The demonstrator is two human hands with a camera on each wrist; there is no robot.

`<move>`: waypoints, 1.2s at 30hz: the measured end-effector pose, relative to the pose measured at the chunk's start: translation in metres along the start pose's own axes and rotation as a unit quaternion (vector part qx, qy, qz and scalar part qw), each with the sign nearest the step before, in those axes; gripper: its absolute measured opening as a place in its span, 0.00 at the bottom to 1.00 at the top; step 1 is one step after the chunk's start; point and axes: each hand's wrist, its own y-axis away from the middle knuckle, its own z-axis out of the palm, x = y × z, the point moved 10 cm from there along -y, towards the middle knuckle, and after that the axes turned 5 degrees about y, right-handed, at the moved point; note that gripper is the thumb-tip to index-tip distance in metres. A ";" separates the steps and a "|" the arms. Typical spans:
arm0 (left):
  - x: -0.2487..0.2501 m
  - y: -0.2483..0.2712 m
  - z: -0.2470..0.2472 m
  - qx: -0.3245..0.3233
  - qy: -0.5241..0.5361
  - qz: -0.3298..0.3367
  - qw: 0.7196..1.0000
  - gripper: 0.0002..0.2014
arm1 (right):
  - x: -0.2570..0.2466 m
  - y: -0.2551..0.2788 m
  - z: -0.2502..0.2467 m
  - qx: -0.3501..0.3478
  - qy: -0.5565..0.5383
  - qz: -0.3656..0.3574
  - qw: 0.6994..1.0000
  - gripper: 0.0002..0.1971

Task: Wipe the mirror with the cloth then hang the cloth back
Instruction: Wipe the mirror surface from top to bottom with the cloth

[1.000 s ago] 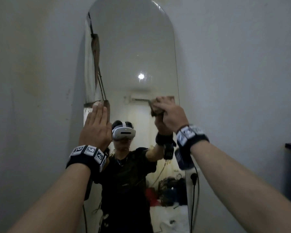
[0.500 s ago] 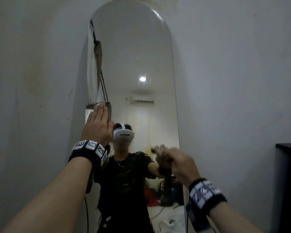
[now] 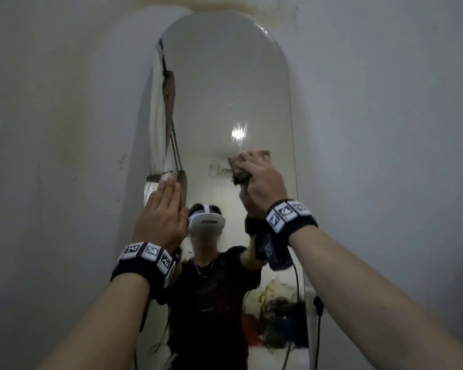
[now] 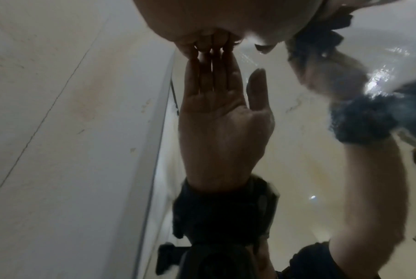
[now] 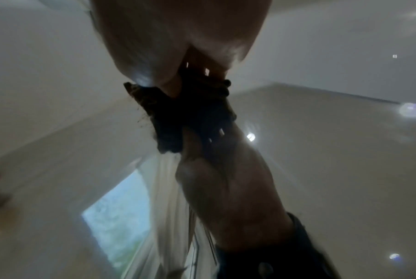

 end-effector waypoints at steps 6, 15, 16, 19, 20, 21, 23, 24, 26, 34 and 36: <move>0.003 -0.001 0.000 -0.022 0.009 -0.029 0.999 0.30 | -0.017 0.148 0.020 -0.003 0.009 -0.045 0.999 0.21; 0.009 0.001 -0.024 -0.039 0.036 -0.010 0.999 0.29 | -0.037 0.235 0.012 -0.044 0.026 -0.084 0.995 0.23; 0.010 0.001 -0.027 -0.038 0.031 -0.004 0.999 0.28 | -0.038 0.217 0.003 -0.032 0.008 -0.070 0.997 0.23; 0.008 -0.001 -0.029 -0.035 0.016 0.007 0.999 0.28 | -0.044 0.126 -0.041 0.058 -0.070 -0.033 0.995 0.18; 0.007 -0.001 -0.028 -0.036 0.008 0.014 0.999 0.28 | -0.047 0.090 -0.053 0.088 -0.084 -0.029 0.992 0.17; 0.006 -0.002 -0.027 -0.035 0.003 0.017 0.999 0.28 | -0.048 0.051 -0.061 0.103 -0.091 -0.023 0.990 0.18; 0.006 -0.002 -0.026 -0.025 0.001 0.011 1.000 0.28 | -0.051 -0.025 -0.062 0.098 -0.070 -0.019 0.993 0.21; 0.007 -0.002 -0.026 -0.018 0.000 0.010 1.000 0.27 | -0.051 -0.058 -0.055 0.071 -0.054 -0.013 0.996 0.23; 0.006 -0.002 -0.024 -0.009 -0.011 0.008 1.000 0.27 | -0.055 -0.097 -0.021 -0.026 -0.022 -0.018 0.999 0.27; -0.003 -0.005 0.000 -0.019 -0.018 -0.009 1.000 0.29 | -0.075 0.043 0.035 -0.015 0.013 -0.108 0.994 0.25; -0.004 -0.006 0.002 -0.021 -0.014 -0.013 1.000 0.30 | -0.079 0.098 0.042 -0.009 0.007 -0.128 0.992 0.22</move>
